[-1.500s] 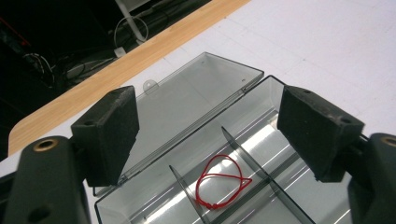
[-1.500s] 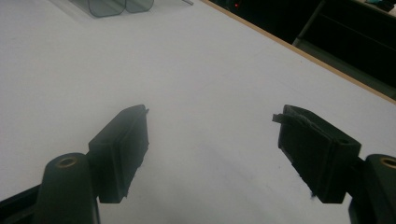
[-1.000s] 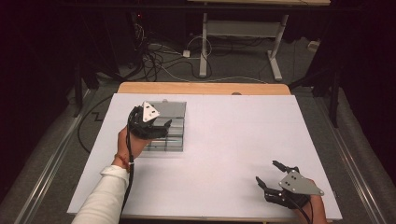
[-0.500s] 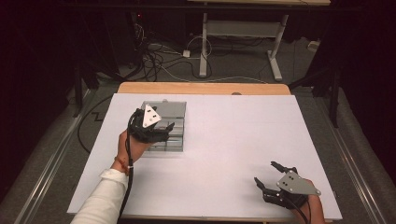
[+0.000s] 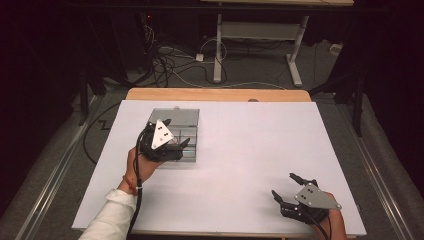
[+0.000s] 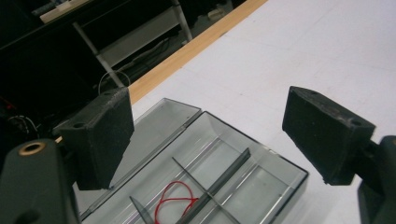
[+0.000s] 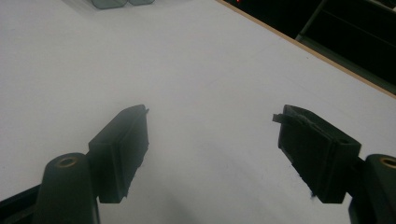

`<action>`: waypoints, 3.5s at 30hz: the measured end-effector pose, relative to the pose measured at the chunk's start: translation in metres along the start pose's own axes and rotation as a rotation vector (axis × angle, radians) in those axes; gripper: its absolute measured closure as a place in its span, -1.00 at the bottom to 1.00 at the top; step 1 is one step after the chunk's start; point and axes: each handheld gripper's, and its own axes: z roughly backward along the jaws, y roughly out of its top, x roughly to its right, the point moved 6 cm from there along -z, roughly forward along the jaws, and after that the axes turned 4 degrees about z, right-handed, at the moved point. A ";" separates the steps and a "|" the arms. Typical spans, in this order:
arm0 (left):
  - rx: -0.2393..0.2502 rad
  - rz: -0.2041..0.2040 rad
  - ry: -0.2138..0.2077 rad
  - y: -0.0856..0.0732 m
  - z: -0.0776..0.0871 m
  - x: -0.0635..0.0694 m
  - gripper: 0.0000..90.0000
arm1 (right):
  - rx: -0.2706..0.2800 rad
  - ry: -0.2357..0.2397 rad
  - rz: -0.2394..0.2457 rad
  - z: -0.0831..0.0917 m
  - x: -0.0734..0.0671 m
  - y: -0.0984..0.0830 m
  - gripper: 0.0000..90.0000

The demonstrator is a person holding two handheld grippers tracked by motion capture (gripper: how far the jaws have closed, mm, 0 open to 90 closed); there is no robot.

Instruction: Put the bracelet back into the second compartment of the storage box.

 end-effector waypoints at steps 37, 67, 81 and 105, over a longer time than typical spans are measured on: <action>0.101 -0.065 -0.096 0.011 0.028 0.053 -0.65 | 0.005 0.009 0.014 0.000 -0.004 0.002 -0.44; 0.134 -0.085 -0.128 -0.001 0.051 0.074 -0.65 | 0.018 0.013 0.021 0.001 -0.004 0.003 -0.44; 0.134 -0.092 -0.136 -0.017 0.060 0.080 -0.65 | 0.025 0.020 0.023 0.002 -0.005 0.005 -0.44; 0.097 -0.022 -0.102 -0.070 0.066 0.068 -0.65 | 0.019 0.035 0.032 0.000 -0.008 0.004 -0.44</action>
